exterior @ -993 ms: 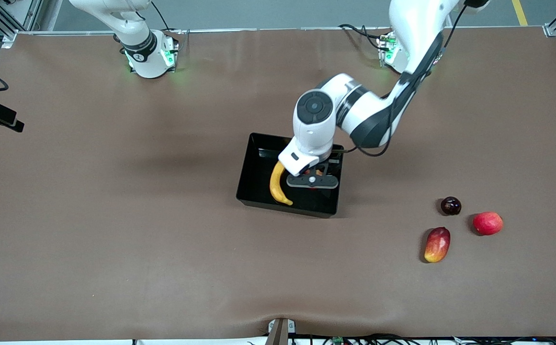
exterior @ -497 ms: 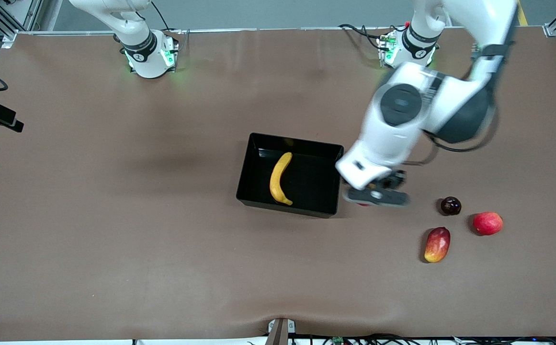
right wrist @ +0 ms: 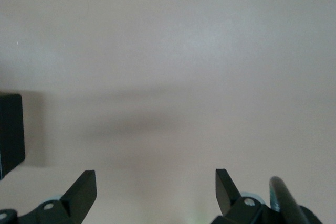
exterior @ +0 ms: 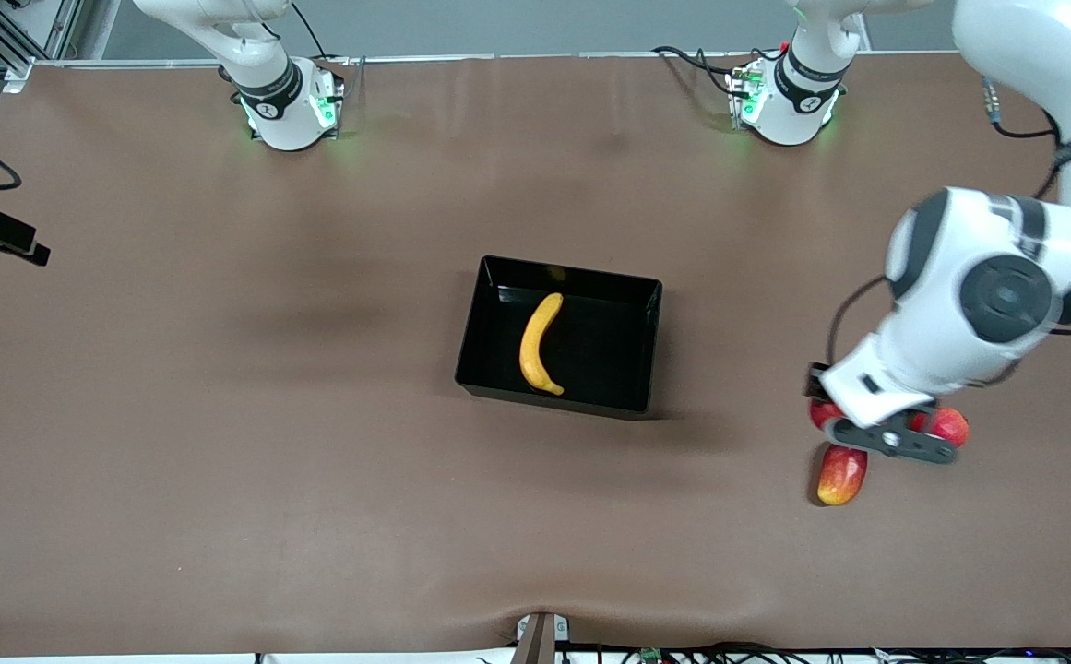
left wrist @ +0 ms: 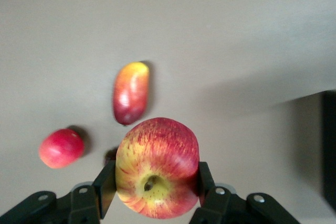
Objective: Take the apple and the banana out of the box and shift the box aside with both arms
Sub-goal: 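Carry the apple with the left gripper beside the mango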
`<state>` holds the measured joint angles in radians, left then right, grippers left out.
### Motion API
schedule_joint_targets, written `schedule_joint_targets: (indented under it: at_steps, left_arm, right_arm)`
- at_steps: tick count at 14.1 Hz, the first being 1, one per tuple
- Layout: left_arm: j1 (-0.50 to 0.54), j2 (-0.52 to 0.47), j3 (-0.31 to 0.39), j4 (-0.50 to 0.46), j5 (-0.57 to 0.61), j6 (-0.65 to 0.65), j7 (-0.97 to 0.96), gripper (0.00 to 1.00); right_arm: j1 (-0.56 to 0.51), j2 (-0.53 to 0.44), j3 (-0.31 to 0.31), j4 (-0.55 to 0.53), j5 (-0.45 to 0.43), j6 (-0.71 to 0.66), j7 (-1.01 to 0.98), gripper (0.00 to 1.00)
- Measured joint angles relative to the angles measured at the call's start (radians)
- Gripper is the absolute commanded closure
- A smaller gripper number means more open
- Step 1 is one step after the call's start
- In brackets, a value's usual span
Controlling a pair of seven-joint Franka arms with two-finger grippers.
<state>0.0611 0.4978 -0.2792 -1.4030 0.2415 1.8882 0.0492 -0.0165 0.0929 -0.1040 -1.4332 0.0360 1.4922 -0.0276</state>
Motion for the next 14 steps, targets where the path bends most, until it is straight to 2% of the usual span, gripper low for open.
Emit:
schedule_joint_targets:
  at_steps: [3, 6, 10, 14]
  left_arm:
    - [0.112, 0.062, 0.002, -0.002, 0.0, 0.119, 0.179, 1.0]
    - [0.175, 0.131, 0.004, -0.004, 0.0, 0.228, 0.301, 1.0]
    - [0.201, 0.217, 0.028, -0.005, 0.0, 0.356, 0.381, 1.0]
    - [0.197, 0.275, 0.037, -0.005, 0.044, 0.415, 0.388, 1.0]
  right_arm:
    - [0.0, 0.028, 0.001, 0.0, 0.0, 0.027, 0.0, 0.0]
    - [0.005, 0.066, 0.01, -0.001, 0.0, 0.033, -0.001, 0.0]
    - [0.012, 0.106, 0.017, 0.0, 0.004, 0.058, 0.002, 0.0]
    - [0.012, 0.141, 0.017, -0.001, 0.008, 0.066, 0.002, 0.0]
